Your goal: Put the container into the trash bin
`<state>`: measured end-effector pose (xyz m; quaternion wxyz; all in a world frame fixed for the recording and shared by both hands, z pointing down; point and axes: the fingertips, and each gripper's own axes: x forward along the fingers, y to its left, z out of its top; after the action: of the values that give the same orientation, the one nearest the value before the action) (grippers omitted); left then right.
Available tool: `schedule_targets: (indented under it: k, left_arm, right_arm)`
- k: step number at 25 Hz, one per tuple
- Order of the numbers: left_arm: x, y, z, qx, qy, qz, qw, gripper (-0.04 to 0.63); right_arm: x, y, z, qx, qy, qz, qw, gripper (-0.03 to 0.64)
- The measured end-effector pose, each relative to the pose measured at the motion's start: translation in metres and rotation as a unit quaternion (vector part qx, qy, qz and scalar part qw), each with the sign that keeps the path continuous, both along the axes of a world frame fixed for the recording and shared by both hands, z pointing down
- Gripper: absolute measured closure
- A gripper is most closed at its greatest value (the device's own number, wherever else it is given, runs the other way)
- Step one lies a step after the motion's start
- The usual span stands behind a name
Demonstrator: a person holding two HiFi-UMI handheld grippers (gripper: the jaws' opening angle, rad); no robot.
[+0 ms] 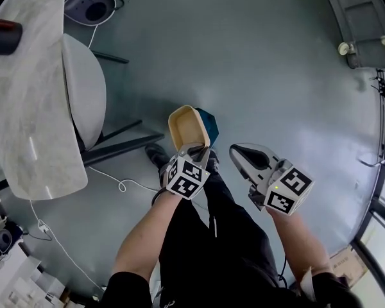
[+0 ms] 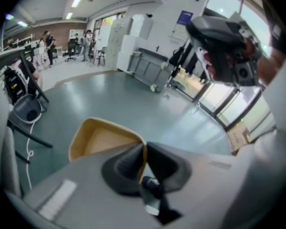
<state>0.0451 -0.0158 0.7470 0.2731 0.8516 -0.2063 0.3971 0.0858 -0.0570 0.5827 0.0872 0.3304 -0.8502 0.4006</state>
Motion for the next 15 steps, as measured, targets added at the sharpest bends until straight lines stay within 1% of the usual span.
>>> schedule_targets:
  k: [3,7,11,13,15]
  left_arm:
    - [0.003,0.005,0.023,-0.011,0.000,0.008,0.9999,0.563]
    - [0.006,0.015,0.055,-0.025,-0.014,0.026,0.9992,0.563]
    - [0.008,0.025,0.085,-0.028,-0.023,0.050,0.9981,0.563]
    - [0.004,0.027,0.098,-0.033,-0.028,0.056,0.9975,0.562]
    - [-0.001,0.034,0.110,-0.045,-0.028,0.062,0.9966,0.561]
  right_arm:
    - [-0.003,0.003,0.012,-0.003,-0.003,-0.002,1.000,0.621]
    - [0.001,0.009,0.031,-0.011,-0.005,-0.002,1.000,0.621]
    - [0.007,0.015,0.062,-0.028,0.004,-0.003,1.000,0.621]
    - [0.003,0.017,0.072,-0.036,0.005,-0.002,0.999,0.621]
    - [-0.004,0.022,0.075,-0.040,0.004,-0.008,0.999,0.621]
